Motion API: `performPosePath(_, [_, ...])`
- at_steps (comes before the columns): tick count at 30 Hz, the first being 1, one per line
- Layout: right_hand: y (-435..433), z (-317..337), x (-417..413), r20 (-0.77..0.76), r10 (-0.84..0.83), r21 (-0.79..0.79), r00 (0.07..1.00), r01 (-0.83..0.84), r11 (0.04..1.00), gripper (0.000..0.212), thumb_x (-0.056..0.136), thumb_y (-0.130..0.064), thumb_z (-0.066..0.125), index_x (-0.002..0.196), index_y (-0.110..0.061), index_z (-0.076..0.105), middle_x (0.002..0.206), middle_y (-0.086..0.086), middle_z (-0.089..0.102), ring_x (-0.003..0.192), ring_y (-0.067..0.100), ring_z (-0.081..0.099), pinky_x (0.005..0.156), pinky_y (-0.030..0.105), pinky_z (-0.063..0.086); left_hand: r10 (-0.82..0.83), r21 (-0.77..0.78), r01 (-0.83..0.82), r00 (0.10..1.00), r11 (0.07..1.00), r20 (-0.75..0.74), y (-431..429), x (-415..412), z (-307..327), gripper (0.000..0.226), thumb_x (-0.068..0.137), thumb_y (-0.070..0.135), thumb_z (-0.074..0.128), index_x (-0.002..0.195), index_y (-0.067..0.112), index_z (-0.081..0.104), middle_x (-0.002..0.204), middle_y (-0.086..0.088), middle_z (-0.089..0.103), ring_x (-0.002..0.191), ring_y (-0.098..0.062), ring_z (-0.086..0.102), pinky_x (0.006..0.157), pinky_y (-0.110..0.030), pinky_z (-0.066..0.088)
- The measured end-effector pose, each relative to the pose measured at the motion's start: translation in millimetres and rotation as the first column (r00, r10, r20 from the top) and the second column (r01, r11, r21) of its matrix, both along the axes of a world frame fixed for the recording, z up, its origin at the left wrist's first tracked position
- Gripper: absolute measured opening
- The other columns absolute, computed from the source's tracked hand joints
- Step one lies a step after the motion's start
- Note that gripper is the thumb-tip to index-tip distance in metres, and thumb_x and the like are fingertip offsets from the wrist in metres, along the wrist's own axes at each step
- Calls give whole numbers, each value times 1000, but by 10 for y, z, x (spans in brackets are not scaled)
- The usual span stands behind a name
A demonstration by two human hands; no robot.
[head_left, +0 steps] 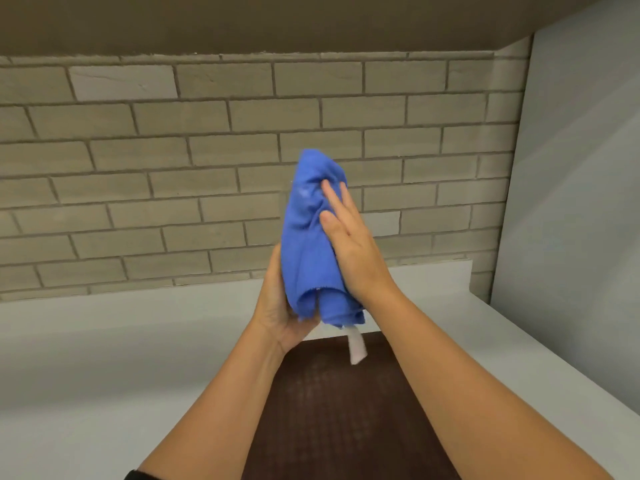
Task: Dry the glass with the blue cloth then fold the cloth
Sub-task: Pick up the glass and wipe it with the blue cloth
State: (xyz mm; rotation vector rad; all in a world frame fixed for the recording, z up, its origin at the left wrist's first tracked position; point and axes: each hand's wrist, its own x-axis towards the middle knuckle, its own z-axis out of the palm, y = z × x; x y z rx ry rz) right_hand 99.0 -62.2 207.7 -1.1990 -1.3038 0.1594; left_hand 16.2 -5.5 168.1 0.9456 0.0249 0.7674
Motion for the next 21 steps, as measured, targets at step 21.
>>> performPosePath(21, [-116,-328,-124,-155,7,2,988,-7,1000,45,95,-30,35,138,-40,28,139,-9,45,124,2,45,104,24,38,-52,1,52,998,999,-22,100,-25,-62,42,68,49,56,85,16,75,78,-2,75,73,-14,70,66,-24,57])
